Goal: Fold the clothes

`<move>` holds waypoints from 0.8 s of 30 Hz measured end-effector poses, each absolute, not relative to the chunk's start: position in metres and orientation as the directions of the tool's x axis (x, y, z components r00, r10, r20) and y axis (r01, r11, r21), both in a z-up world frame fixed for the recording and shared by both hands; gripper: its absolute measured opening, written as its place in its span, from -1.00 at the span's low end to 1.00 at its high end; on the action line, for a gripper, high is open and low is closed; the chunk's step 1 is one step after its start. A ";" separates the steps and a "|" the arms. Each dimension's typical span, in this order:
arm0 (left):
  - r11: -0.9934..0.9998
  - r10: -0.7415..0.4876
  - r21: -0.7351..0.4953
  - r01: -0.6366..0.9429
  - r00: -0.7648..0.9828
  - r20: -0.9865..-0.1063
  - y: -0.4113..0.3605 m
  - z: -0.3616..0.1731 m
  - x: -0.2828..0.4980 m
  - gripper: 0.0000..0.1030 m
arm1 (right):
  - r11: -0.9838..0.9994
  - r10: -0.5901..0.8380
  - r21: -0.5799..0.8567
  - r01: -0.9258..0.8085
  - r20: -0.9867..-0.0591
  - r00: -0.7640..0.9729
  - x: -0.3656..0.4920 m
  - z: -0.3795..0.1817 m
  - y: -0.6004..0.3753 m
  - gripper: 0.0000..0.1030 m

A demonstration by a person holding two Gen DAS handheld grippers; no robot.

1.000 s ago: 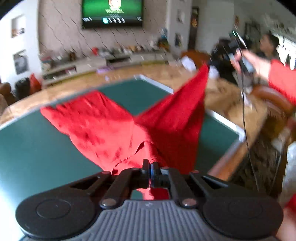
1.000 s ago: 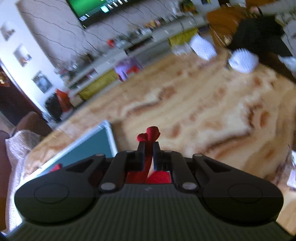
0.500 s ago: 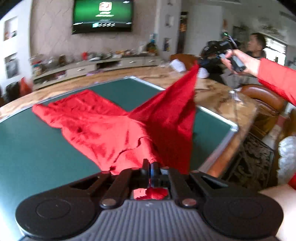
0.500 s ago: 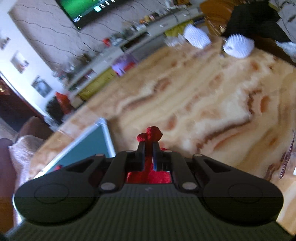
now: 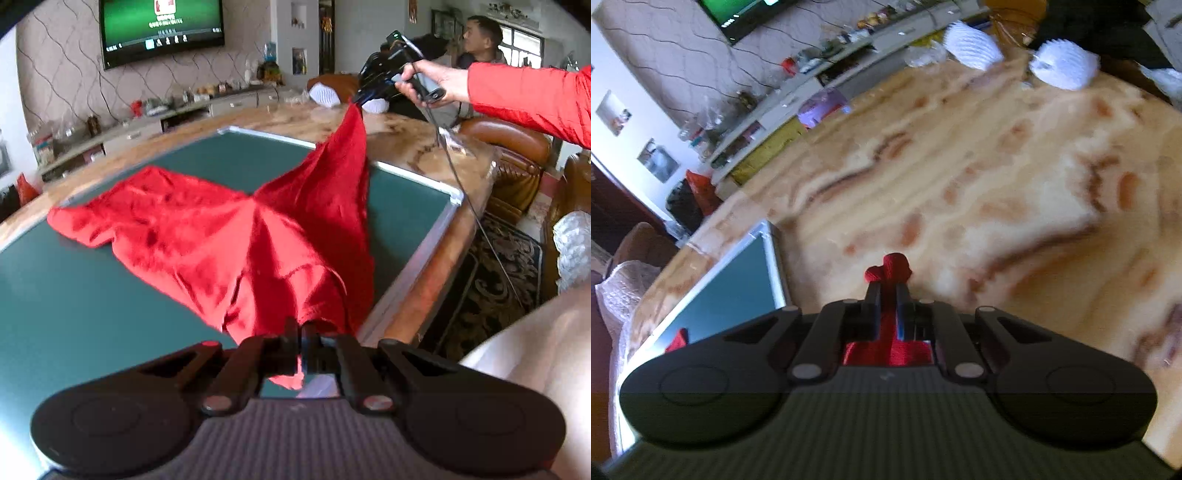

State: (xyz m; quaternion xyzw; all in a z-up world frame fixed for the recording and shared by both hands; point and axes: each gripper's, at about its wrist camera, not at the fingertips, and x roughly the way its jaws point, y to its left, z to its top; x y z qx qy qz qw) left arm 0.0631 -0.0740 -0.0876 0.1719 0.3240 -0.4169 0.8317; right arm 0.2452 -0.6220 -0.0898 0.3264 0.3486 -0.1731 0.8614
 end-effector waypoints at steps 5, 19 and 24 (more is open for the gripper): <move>0.635 -0.568 0.044 0.771 0.505 -0.650 -0.065 -0.082 0.059 -0.97 | 0.782 -0.064 0.444 0.437 -0.641 0.765 0.258 -0.047 -0.606 -0.78; 0.594 -0.572 0.033 0.804 0.451 -0.685 -0.081 -0.120 0.050 -0.92 | 0.766 -0.116 0.259 0.588 -0.844 0.524 0.289 -0.154 -0.631 -0.67; 0.607 -0.597 -0.020 0.795 0.439 -0.672 -0.068 -0.116 0.052 -0.80 | 0.750 -0.149 0.215 0.625 -0.866 0.477 0.284 -0.166 -0.632 0.12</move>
